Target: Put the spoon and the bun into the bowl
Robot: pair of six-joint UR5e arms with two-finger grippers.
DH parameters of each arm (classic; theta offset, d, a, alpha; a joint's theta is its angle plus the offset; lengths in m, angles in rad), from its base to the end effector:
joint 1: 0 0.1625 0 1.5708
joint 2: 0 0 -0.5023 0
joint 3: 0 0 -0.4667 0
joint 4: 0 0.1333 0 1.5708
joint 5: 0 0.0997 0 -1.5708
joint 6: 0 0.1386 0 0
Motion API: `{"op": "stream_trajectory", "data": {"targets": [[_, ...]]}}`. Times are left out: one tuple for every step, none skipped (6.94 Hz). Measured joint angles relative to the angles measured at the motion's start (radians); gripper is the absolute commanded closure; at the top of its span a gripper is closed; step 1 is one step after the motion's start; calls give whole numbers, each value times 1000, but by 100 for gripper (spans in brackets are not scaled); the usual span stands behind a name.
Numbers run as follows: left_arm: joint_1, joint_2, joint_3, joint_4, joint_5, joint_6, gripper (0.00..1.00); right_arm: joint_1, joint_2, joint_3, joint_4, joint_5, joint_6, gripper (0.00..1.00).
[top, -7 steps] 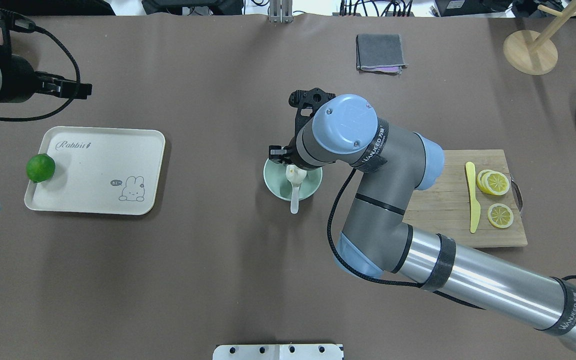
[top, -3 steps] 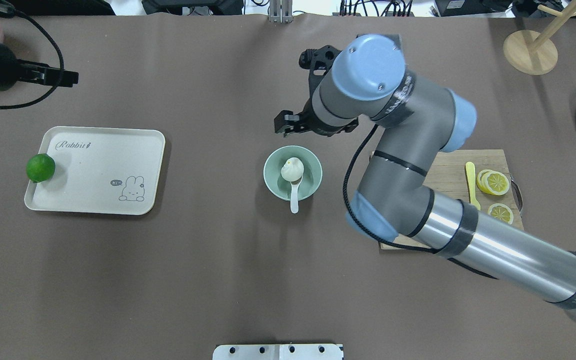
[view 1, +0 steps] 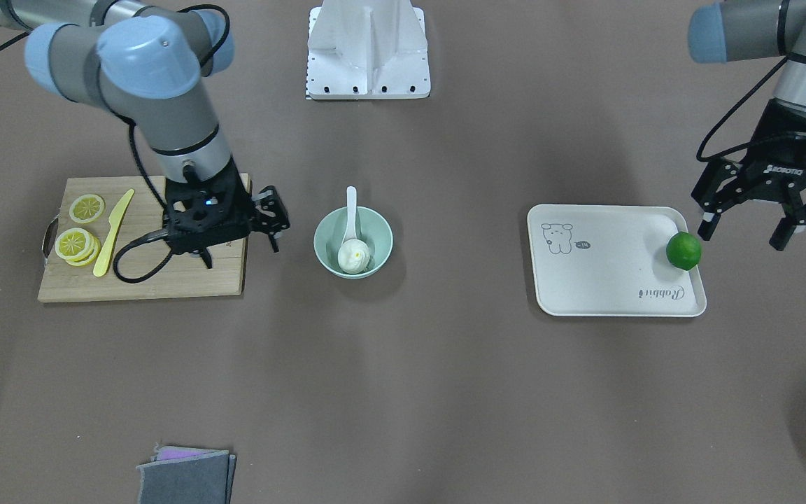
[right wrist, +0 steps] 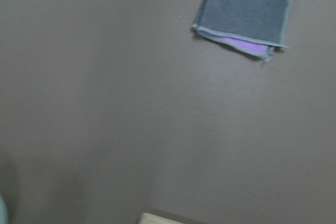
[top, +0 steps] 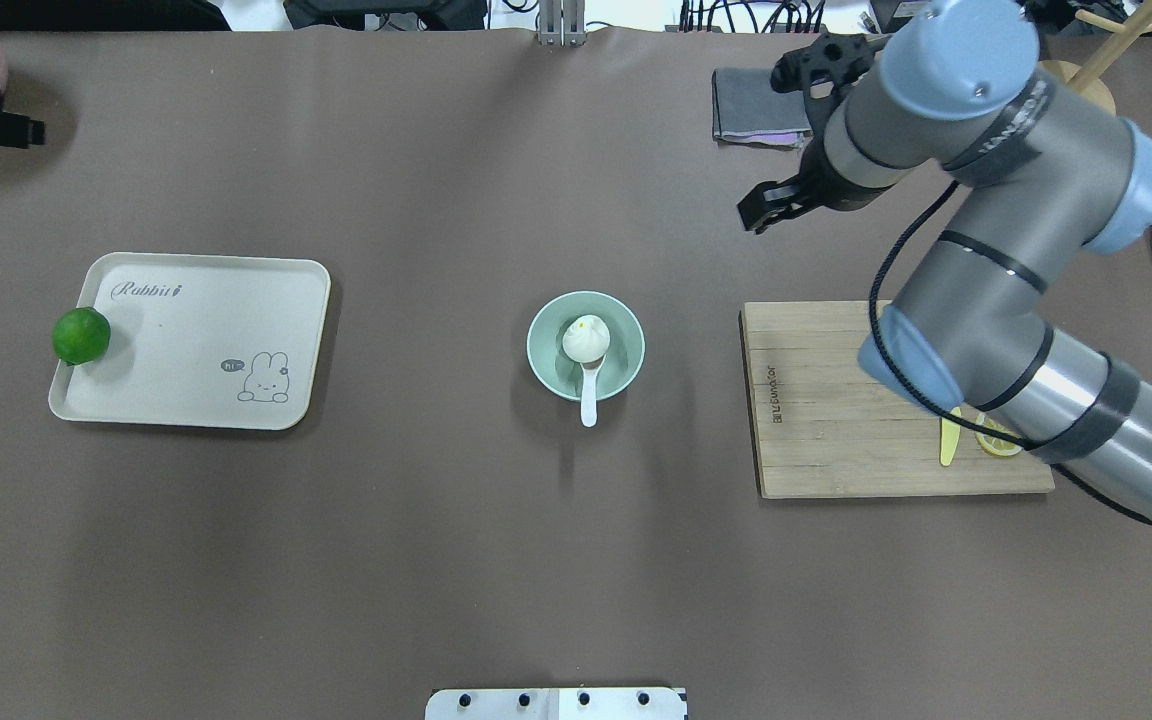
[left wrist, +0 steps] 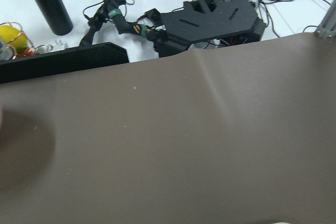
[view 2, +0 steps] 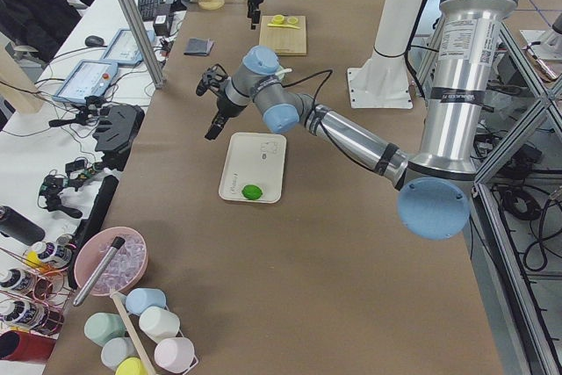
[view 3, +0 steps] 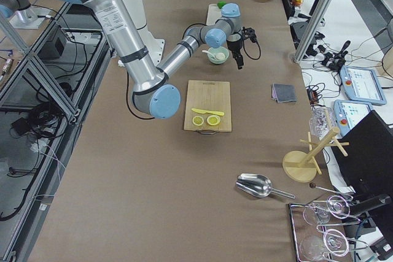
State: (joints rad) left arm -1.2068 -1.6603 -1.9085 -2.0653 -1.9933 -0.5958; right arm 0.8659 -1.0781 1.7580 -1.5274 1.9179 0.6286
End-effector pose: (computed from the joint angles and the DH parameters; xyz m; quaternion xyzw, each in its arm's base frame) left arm 0.1531 -0.6165 0.4664 0.2990 0.3673 -0.0086 0.8807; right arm -0.4278 -0.6359 0.3434 0.1740 -0.3424 -0.0962 0.9183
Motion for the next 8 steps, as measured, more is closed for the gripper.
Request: {"op": "stream_trajectory", "data": {"targets": [[-102, 30, 27, 10, -112, 96, 2, 59, -54, -12, -5, 0, -94, 0], [-183, 70, 43, 18, -190, 173, 2, 119, -88, -38, -7, 2, -139, 0], [-245, 106, 50, 50, -225, 252, 2, 201, -109, -69, -10, 26, -175, 0], [-301, 130, 55, 129, -237, 328, 2, 314, -143, -106, -10, 99, -268, 0], [-347, 141, 66, 214, -242, 391, 2, 447, -194, -162, -9, 210, -424, 0], [-378, 153, 95, 265, -248, 428, 2, 559, -250, -224, -4, 303, -545, 0], [-390, 172, 128, 279, -256, 442, 2, 623, -308, -251, 1, 345, -608, 0], [-394, 191, 153, 281, -261, 445, 2, 657, -365, -249, 6, 358, -637, 0]]}}
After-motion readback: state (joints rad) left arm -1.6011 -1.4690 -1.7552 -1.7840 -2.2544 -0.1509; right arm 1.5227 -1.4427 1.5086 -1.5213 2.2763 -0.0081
